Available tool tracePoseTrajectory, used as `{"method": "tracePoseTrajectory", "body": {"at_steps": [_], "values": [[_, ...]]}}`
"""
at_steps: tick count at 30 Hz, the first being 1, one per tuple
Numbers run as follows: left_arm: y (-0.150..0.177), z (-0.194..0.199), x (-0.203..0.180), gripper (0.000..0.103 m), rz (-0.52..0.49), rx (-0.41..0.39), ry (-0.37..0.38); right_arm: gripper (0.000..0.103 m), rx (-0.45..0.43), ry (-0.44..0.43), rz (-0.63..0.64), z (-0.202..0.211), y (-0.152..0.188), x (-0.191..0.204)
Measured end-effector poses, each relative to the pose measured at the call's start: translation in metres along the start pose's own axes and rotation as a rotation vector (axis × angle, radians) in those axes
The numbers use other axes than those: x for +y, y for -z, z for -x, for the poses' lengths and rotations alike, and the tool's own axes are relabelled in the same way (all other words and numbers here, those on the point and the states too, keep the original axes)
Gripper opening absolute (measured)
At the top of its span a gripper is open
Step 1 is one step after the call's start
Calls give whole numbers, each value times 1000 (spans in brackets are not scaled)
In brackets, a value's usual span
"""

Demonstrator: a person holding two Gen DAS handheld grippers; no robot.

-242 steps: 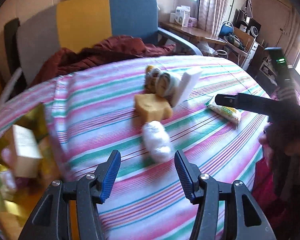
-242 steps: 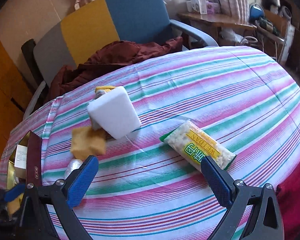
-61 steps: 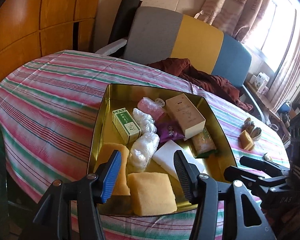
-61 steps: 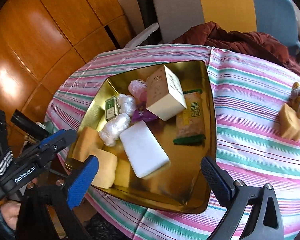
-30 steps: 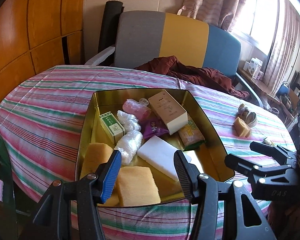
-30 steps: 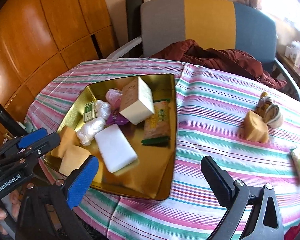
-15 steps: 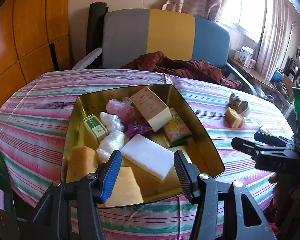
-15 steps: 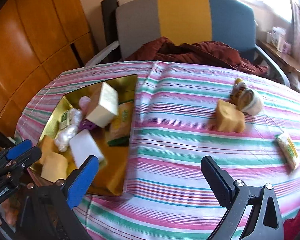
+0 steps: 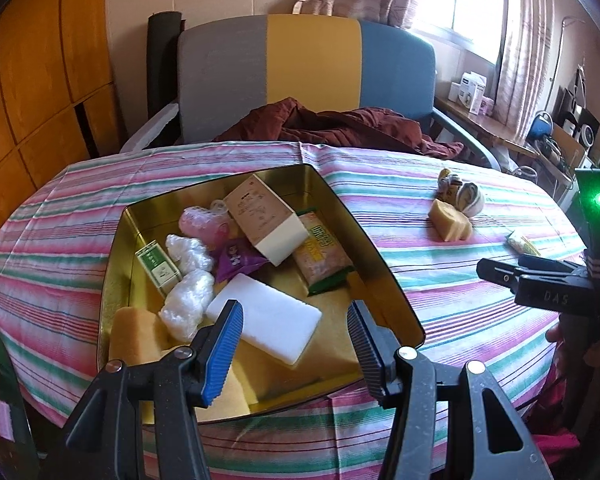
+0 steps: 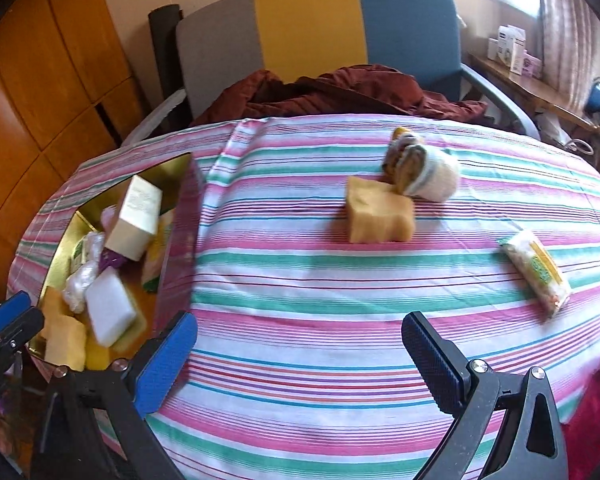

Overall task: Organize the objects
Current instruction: 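Move both tools from the tray back toward the remaining items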

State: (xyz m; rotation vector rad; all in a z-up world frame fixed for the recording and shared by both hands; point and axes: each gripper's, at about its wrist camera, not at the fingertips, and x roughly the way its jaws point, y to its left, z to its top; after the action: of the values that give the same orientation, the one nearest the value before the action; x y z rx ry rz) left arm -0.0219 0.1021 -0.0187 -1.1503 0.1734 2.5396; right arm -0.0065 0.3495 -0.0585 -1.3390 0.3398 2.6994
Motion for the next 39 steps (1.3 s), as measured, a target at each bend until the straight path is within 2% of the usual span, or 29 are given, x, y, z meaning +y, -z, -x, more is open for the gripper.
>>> {"method": "tracePoseTrajectory", "body": {"at_steps": [13, 22, 28, 39], "values": [[-12, -7, -28, 55, -74, 3, 17, 103, -22, 65, -40, 12, -17, -44], [-24, -14, -50, 55, -127, 1, 31, 103, -47, 122, -32, 21, -41, -76], [-33, -23, -68, 55, -174, 3, 43, 103, -33, 172, -18, 13, -53, -105], [-50, -49, -106, 59, -259, 22, 65, 103, 0, 192, -81, -15, -54, -162]]}}
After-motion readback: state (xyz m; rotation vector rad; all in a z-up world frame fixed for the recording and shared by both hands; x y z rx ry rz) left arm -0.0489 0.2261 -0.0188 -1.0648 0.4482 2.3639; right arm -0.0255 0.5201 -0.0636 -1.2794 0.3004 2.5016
